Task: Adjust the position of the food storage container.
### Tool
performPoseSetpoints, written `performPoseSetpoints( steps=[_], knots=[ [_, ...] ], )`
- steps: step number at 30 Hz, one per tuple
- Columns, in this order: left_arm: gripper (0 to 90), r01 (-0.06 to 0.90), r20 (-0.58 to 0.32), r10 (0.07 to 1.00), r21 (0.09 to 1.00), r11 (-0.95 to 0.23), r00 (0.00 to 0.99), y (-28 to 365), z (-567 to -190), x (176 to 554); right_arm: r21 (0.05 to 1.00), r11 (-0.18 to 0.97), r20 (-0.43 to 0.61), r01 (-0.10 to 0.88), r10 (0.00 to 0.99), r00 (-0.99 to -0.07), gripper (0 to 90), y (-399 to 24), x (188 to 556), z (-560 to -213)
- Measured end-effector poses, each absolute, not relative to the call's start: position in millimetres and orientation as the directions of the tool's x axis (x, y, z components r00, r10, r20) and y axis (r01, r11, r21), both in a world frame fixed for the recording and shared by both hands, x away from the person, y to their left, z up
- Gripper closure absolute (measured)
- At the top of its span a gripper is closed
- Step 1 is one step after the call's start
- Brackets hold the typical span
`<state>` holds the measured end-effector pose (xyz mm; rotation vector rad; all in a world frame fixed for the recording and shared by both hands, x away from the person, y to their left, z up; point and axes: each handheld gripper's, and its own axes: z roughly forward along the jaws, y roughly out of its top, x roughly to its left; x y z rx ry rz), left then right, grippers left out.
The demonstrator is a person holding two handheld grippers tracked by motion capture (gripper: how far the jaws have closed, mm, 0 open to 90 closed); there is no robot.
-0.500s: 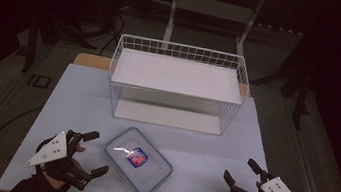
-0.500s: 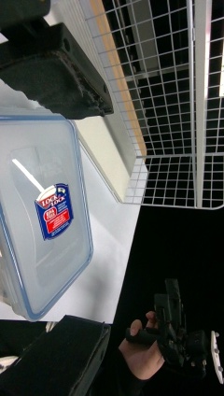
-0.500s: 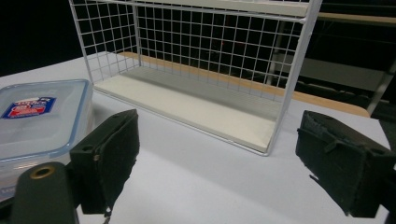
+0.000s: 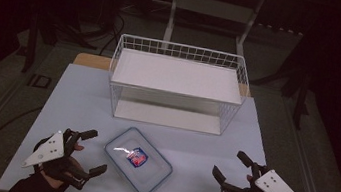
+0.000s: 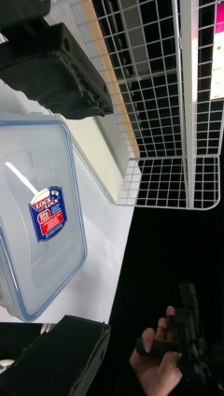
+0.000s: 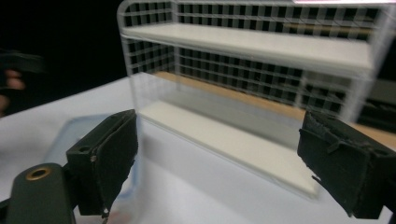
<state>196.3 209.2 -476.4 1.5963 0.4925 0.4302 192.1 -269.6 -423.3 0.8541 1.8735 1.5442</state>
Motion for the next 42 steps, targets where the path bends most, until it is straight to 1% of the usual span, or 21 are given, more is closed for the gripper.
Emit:
performPoseSetpoints(
  steps=[3,6,11,12,13,14,15,19,26,29,34,42],
  knots=[
    [0.0,0.057,-0.016,0.55,0.997,-0.058,0.835,210.7,-477.5,197.4,0.979,0.168,-0.049,0.117,0.746,-0.664,13.2,-254.2,192.6,-417.5],
    [0.0,0.061,-0.025,0.55,0.997,-0.048,0.835,211.6,-477.7,197.9,0.977,0.175,-0.038,0.119,0.699,-0.714,18.1,-237.7,192.2,-414.1],
    [0.0,0.067,-0.031,0.547,0.997,-0.045,0.836,212.5,-478.5,198.4,0.969,0.211,-0.034,0.126,0.624,-0.781,35.2,-210.2,192.4,-418.2],
    [0.0,0.07,-0.035,0.545,0.997,-0.043,0.838,212.6,-478.7,198.5,0.966,0.221,-0.03,0.133,0.61,-0.792,42.0,-205.3,192.5,-420.2],
    [0.0,0.07,-0.036,0.544,0.997,-0.041,0.838,212.7,-478.6,198.3,0.964,0.227,-0.025,0.139,0.595,-0.803,45.6,-200.5,192.4,-422.6],
    [0.0,0.07,-0.038,0.544,0.997,-0.038,0.838,212.7,-478.4,198.0,0.961,0.233,-0.018,0.148,0.588,-0.809,47.2,-195.4,192.4,-425.1],
    [0.0,0.069,-0.038,0.544,0.997,-0.037,0.838,212.8,-478.2,198.0,0.958,0.241,-0.01,0.158,0.575,-0.818,52.0,-190.1,192.5,-427.6],
    [0.0,0.069,-0.036,0.544,0.997,-0.039,0.839,212.9,-478.4,198.3,0.943,0.279,0.012,0.182,0.518,-0.855,58.1,-169.7,190.2,-437.4],
    [0.0,0.063,-0.027,0.54,0.997,-0.047,0.841,212.4,-478.2,198.1,0.917,0.329,0.053,0.224,0.457,-0.888,76.1,-144.3,187.5,-453.4],
    [0.0,0.065,-0.03,0.539,0.997,-0.047,0.842,212.5,-478.7,198.6,0.904,0.366,0.052,0.222,0.422,-0.905,81.5,-134.1,185.0,-462.2],
    [0.0,0.067,-0.031,0.538,0.997,-0.048,0.843,212.3,-479.2,199.3,0.874,0.413,0.09,0.254,0.377,-0.922,88.1,-119.1,183.4,-476.8],
    [0.0,0.068,-0.029,0.536,0.996,-0.053,0.844,212.4,-480.1,199.5,0.834,0.478,0.123,0.275,0.324,-0.938,89.7,-100.3,175.6,-497.1]
  ],
)
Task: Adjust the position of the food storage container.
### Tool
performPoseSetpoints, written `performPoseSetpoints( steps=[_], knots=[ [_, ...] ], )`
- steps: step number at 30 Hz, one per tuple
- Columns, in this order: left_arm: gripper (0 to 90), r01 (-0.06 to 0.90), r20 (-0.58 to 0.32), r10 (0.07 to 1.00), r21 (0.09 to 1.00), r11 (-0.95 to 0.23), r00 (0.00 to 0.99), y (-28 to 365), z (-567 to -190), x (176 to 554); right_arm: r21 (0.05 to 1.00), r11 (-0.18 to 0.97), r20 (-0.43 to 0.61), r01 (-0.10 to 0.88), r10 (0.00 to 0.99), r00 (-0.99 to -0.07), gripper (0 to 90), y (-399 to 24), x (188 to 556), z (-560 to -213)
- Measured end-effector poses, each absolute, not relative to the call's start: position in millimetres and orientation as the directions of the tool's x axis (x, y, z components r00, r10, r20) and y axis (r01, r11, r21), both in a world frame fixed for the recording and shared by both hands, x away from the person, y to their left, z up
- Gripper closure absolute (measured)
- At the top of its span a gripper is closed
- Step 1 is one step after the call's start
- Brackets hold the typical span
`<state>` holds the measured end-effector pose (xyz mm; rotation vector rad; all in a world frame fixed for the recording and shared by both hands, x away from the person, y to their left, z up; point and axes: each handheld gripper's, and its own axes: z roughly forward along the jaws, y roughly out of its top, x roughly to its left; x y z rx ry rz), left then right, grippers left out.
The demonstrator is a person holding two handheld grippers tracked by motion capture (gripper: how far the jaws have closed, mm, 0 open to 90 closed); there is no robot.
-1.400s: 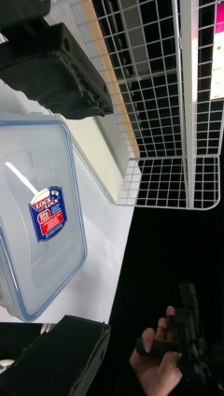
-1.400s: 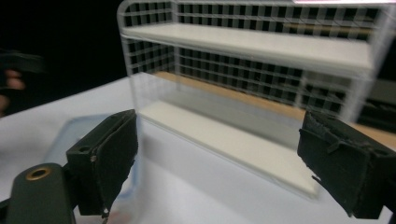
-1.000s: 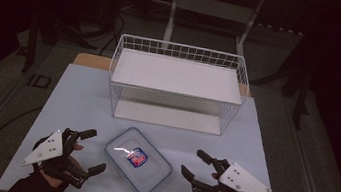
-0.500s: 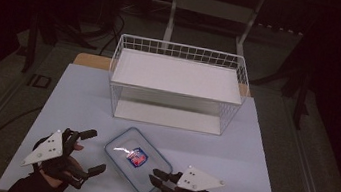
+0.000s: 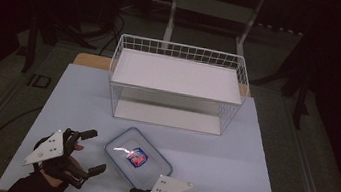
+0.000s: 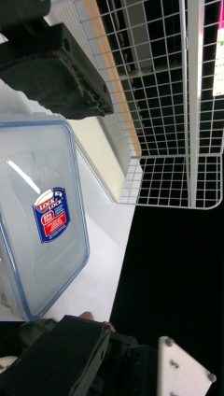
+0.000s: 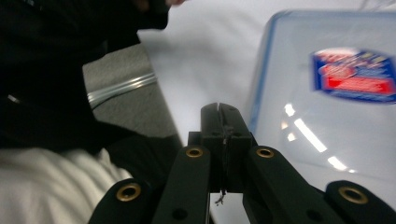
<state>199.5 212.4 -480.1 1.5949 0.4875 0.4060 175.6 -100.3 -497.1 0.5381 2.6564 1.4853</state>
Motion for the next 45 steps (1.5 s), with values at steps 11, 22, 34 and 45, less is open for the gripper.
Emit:
performPoseSetpoints(
  steps=[11,22,34,45],
  knots=[
    [0.0,0.068,-0.028,0.533,0.996,-0.055,0.846,211.9,-480.7,199.3,0.801,0.519,0.12,0.299,0.349,-0.929,89.9,-100.3,177.1,-507.1],
    [0.0,0.069,-0.023,0.526,0.995,-0.069,0.85,209.7,-481.5,199.5,0.793,0.507,0.11,0.337,0.425,-0.898,89.9,-120.2,186.5,-505.2],
    [0.0,0.072,-0.023,0.526,0.995,-0.073,0.85,209.6,-482.1,200.0,0.811,0.445,0.116,0.381,0.516,-0.849,90.0,-139.4,204.7,-498.5],
    [0.0,0.074,-0.016,0.523,0.993,-0.091,0.852,207.3,-484.4,200.4,0.775,0.5,0.105,0.386,0.502,-0.859,90.0,-131.6,209.2,-510.8]
  ],
)
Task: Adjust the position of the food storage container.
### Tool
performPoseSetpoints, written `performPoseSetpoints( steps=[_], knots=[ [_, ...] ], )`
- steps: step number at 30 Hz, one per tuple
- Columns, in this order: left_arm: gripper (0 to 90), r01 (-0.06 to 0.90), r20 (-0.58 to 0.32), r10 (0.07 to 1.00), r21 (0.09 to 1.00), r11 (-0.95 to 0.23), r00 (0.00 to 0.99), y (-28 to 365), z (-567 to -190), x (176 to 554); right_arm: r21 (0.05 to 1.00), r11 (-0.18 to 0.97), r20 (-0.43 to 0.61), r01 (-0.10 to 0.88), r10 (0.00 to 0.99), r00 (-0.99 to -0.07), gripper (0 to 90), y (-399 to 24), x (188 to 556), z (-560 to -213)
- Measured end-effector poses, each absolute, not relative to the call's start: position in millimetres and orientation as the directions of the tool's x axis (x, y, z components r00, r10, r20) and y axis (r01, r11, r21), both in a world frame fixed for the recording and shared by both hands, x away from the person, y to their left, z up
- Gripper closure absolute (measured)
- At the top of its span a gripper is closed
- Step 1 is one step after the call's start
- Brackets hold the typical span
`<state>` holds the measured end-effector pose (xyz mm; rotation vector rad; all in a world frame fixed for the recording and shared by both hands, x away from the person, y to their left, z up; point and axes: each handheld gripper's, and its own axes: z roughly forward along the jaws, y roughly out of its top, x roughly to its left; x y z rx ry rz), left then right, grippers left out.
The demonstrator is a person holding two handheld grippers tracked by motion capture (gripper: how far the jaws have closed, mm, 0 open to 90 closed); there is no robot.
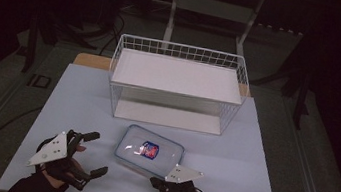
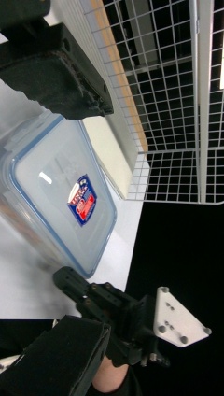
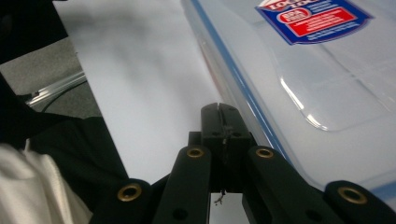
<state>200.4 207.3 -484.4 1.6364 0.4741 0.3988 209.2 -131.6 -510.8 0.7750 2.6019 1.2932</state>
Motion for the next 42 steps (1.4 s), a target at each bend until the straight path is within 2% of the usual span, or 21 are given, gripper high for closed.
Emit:
performPoseSetpoints(
  steps=[19,26,30,34,37,39,40,42],
  knots=[
    [0.0,0.081,-0.02,0.52,0.992,-0.095,0.854,204.9,-485.6,201.4,0.784,0.47,0.064,0.405,0.588,-0.806,90.0,-158.6,225.3,-507.7],
    [0.0,0.088,-0.027,0.521,0.992,-0.093,0.853,204.5,-486.0,202.3,0.783,0.447,0.083,0.432,0.614,-0.785,90.0,-165.9,231.3,-508.4],
    [0.0,0.095,-0.026,0.527,0.99,-0.103,0.849,204.3,-486.3,202.9,0.802,0.427,0.109,0.418,0.583,-0.805,89.7,-166.6,227.5,-506.7],
    [0.0,0.107,-0.038,0.528,0.989,-0.099,0.848,202.9,-485.8,203.2,0.825,0.412,0.104,0.386,0.561,-0.821,84.7,-167.0,224.1,-500.3],
    [0.0,0.113,-0.034,0.529,0.987,-0.118,0.848,197.7,-484.6,202.9,0.862,0.382,0.08,0.332,0.544,-0.835,67.4,-172.5,221.4,-488.5],
    [0.0,0.112,-0.024,0.53,0.985,-0.135,0.848,195.2,-485.4,203.2,0.872,0.375,0.083,0.314,0.518,-0.851,44.2,-175.9,221.7,-483.3],
    [0.0,0.119,-0.021,0.535,0.982,-0.148,0.844,194.3,-485.7,203.9,0.878,0.361,0.095,0.314,0.512,-0.854,37.8,-178.4,222.1,-481.3],
    [0.0,0.132,-0.029,0.541,0.979,-0.154,0.841,192.9,-485.8,205.4,0.89,0.332,0.117,0.312,0.495,-0.861,17.8,-184.2,222.9,-479.6]
  ],
)
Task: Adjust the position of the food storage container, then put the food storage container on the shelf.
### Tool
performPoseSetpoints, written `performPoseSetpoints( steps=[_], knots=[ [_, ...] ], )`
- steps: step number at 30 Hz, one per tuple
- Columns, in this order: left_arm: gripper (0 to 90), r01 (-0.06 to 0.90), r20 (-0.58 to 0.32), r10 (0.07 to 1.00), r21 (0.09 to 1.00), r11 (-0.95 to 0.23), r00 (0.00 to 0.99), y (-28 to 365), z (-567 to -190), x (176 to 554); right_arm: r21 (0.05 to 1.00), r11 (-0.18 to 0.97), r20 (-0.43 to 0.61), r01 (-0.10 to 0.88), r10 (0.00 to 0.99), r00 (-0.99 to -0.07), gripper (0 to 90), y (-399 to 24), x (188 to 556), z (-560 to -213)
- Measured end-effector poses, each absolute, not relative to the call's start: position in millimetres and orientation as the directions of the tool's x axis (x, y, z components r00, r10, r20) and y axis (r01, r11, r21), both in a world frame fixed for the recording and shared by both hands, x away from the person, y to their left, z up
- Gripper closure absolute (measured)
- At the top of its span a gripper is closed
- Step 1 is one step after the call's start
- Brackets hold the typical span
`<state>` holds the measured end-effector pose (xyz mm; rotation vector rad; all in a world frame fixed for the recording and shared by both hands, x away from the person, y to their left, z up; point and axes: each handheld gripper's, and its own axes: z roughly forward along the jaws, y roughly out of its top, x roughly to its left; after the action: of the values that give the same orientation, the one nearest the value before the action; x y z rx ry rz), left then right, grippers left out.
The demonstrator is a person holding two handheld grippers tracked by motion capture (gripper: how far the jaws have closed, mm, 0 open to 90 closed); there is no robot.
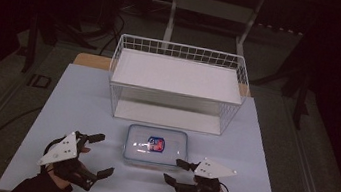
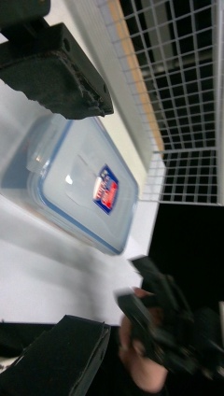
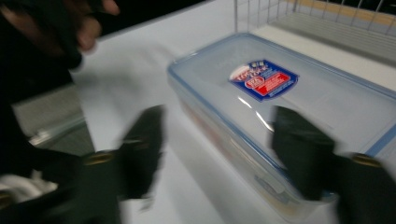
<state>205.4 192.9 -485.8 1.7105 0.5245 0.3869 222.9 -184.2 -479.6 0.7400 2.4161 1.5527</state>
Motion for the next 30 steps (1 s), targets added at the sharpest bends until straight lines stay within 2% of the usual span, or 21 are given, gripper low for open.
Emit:
performPoseSetpoints(
  steps=[1,5,6,9,10,11,12,14,16,19,20,21,23,25,26,27,29,30],
  knots=[
    [0.0,0.141,-0.031,0.549,0.977,-0.16,0.835,191.8,-485.1,206.3,0.892,0.341,0.094,0.297,0.503,-0.859,13.8,-185.8,222.7,-478.6],
    [0.0,0.19,-0.054,0.574,0.965,-0.18,0.817,187.9,-476.0,211.0,0.907,0.331,0.051,0.261,0.529,-0.847,11.3,-192.5,222.9,-473.6],
    [0.0,0.197,-0.058,0.576,0.964,-0.181,0.815,187.1,-473.7,212.0,0.921,0.325,0.005,0.213,0.538,-0.843,11.0,-197.5,224.1,-468.4],
    [0.0,0.259,-0.117,0.584,0.951,-0.167,0.803,184.2,-465.6,219.3,0.926,0.349,-0.087,0.146,0.571,-0.817,11.7,-203.3,228.2,-458.5],
    [0.0,0.259,-0.117,0.584,0.951,-0.167,0.803,184.2,-465.6,219.3,0.926,0.349,-0.087,0.146,0.571,-0.817,11.7,-203.3,228.2,-458.5],
    [0.0,0.308,-0.161,0.598,0.939,-0.152,0.785,180.2,-461.6,228.9,0.933,0.345,-0.135,0.099,0.593,-0.794,14.0,-206.9,229.7,-449.9],
    [0.0,0.308,-0.161,0.598,0.939,-0.152,0.785,180.2,-461.6,228.9,0.933,0.345,-0.135,0.099,0.593,-0.794,14.0,-206.9,229.7,-449.9],
    [0.0,0.378,-0.242,0.583,0.918,-0.122,0.775,174.4,-459.5,241.3,0.931,0.351,-0.126,0.103,0.572,-0.811,14.5,-209.4,234.9,-442.8],
    [0.0,0.404,-0.258,0.586,0.906,-0.13,0.768,172.0,-459.1,245.9,0.938,0.334,-0.118,0.094,0.561,-0.819,14.6,-210.2,236.3,-442.0],
    [0.0,0.536,-0.394,0.582,0.84,-0.086,0.712,167.0,-462.9,265.2,0.94,0.329,-0.124,0.09,0.575,-0.808,13.9,-210.5,240.5,-440.8],
    [0.0,0.536,-0.394,0.582,0.84,-0.086,0.712,167.0,-462.9,265.2,0.94,0.329,-0.124,0.09,0.575,-0.808,13.9,-210.5,240.5,-440.8],
    [0.0,0.59,-0.439,0.623,0.806,-0.046,0.648,166.2,-467.5,273.2,0.937,0.335,-0.122,0.103,0.588,-0.8,13.5,-209.7,246.1,-442.1],
    [0.0,0.612,-0.458,0.628,0.79,-0.038,0.629,165.7,-470.2,277.2,0.935,0.337,-0.121,0.112,0.597,-0.793,13.4,-209.7,248.7,-443.2],
    [0.0,0.678,-0.515,0.633,0.735,-0.021,0.578,165.8,-478.1,286.5,0.935,0.332,-0.11,0.126,0.608,-0.787,15.0,-210.0,252.7,-446.1],
    [0.0,0.732,-0.546,0.647,0.681,-0.027,0.532,166.2,-484.7,294.1,0.927,0.334,-0.062,0.173,0.589,-0.806,15.4,-210.3,257.7,-448.4],
    [0.0,0.732,-0.546,0.647,0.681,-0.027,0.532,166.2,-484.7,294.1,0.927,0.326,-0.05,0.183,0.592,-0.804,15.4,-210.6,259.4,-450.2],
    [0.0,0.813,-0.643,0.617,0.583,0.009,0.454,169.0,-496.5,307.3,0.915,0.337,-0.022,0.223,0.594,-0.804,15.3,-210.4,263.2,-453.1],
    [0.0,0.813,-0.643,0.617,0.583,0.009,0.454,169.0,-496.5,307.3,0.915,0.337,-0.022,0.223,0.594,-0.804,15.3,-210.4,263.2,-453.1]
  ],
)
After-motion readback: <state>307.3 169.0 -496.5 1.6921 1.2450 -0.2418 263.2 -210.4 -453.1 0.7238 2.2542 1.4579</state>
